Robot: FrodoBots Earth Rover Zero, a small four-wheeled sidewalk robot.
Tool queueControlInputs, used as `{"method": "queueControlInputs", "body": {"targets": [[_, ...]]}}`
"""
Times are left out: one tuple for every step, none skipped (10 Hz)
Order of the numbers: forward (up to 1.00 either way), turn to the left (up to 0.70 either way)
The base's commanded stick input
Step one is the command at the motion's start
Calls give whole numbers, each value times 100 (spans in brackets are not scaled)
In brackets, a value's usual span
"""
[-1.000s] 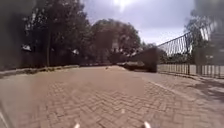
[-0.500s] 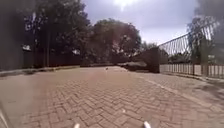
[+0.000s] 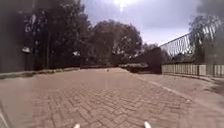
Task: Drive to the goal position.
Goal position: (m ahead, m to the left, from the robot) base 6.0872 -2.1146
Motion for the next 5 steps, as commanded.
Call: {"method": "queueControlInputs", "body": {"targets": [[70, 0], [70, 0], [70, 0], [70, 0], [70, 0]]}}
